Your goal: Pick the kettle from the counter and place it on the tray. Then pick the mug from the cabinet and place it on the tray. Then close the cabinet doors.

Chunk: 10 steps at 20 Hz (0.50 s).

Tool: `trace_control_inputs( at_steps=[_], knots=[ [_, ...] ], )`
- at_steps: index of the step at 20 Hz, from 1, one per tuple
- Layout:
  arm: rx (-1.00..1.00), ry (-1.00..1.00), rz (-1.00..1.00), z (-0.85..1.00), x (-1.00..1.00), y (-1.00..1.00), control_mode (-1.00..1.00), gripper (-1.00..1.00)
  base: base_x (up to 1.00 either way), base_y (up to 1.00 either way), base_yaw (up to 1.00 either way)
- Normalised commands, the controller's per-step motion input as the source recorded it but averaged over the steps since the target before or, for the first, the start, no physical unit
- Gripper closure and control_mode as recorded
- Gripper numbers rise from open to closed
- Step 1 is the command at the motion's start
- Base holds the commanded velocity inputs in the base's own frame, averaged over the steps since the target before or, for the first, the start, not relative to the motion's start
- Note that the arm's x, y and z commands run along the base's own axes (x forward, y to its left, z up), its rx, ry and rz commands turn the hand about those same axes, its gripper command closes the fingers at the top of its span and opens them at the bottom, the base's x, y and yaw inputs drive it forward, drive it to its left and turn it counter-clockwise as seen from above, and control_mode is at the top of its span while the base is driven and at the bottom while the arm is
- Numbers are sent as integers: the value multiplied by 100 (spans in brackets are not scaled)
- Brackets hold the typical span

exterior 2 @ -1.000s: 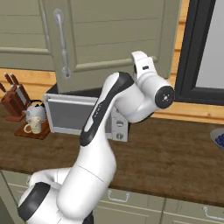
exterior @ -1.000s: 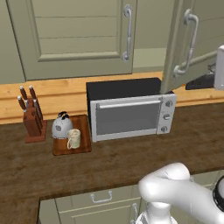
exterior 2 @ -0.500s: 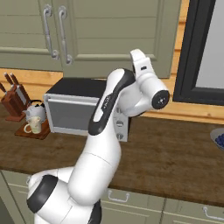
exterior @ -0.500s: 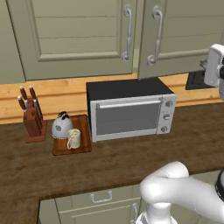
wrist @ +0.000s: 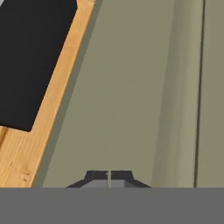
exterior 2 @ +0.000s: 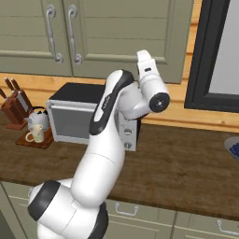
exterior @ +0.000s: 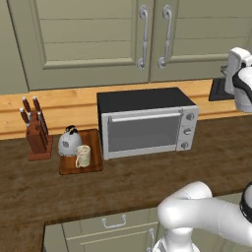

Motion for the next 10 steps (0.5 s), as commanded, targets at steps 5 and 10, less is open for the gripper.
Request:
trace_control_inputs(
  at_steps=[5, 10],
  knots=[
    [-2, 0, -15, -27, 67, 5, -100, 100, 0, 0, 0],
    [-3, 1, -15, -27, 69, 21, -100, 100, 0, 0, 0]
  ],
)
